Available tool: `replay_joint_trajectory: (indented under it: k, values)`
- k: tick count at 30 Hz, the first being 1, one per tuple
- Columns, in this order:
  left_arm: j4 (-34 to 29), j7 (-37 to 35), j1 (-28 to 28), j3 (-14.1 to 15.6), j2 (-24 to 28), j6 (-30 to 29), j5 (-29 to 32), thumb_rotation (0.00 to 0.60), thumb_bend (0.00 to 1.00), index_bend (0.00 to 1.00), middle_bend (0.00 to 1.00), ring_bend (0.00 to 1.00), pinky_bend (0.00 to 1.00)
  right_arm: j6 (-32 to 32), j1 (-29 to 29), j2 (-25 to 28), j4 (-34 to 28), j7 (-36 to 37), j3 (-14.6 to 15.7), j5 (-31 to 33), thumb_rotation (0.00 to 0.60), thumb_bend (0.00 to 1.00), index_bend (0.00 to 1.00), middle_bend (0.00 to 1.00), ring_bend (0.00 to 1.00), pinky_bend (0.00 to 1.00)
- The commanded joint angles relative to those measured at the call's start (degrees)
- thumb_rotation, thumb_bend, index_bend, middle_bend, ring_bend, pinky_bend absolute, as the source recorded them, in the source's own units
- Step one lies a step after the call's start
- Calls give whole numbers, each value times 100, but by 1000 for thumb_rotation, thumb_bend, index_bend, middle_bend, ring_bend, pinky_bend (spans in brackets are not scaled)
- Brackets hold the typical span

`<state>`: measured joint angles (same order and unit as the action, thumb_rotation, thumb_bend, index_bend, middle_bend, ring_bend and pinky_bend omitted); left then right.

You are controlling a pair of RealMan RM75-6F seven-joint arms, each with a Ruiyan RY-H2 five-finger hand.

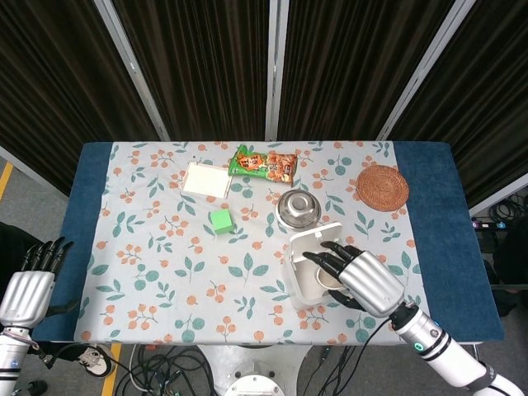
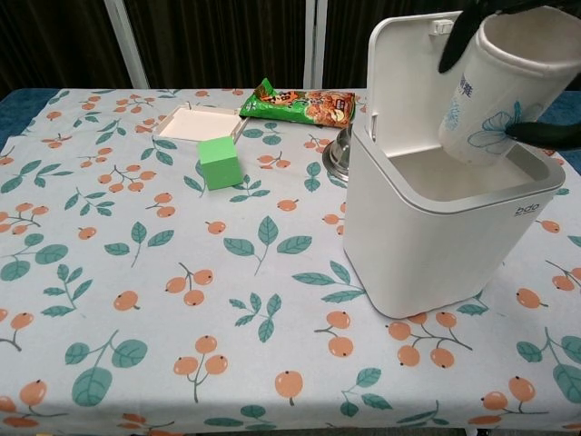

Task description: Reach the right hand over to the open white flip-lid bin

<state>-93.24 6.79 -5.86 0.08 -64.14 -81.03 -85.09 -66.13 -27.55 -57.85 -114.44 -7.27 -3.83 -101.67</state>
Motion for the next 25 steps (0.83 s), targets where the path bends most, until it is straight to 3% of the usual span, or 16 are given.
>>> replay_joint_trajectory:
  k: [1,8,14,21,25]
  values:
    - [20,-16,5,-3,-12,-6,7,600,0,6,6,0,66,140,-75,-52,-22,-174,-11,99,600,142,0,89,0,125]
    - [28,-47,12,-11,-3,-29,3,600,0,7,6,0,66,-204,41,-18,41,-5,75,-131,600,119,0,48,0,75]
    - [12,-52,25,-16,-4,-79,-26,600,0,7,6,0,66,-1083,565,231,318,170,260,-351,600,116,0,51,0,75]
    - [-73,-19,-5,-94,10,-217,-135,600,0,7,6,0,66,-1797,1459,17,1536,346,527,400,600,107,0,12,0,37]
    - [-126,39,-12,-93,46,-212,-143,600,0,7,6,0,66,-2222,1935,-389,2484,596,428,1053,600,96,0,0,0,0]
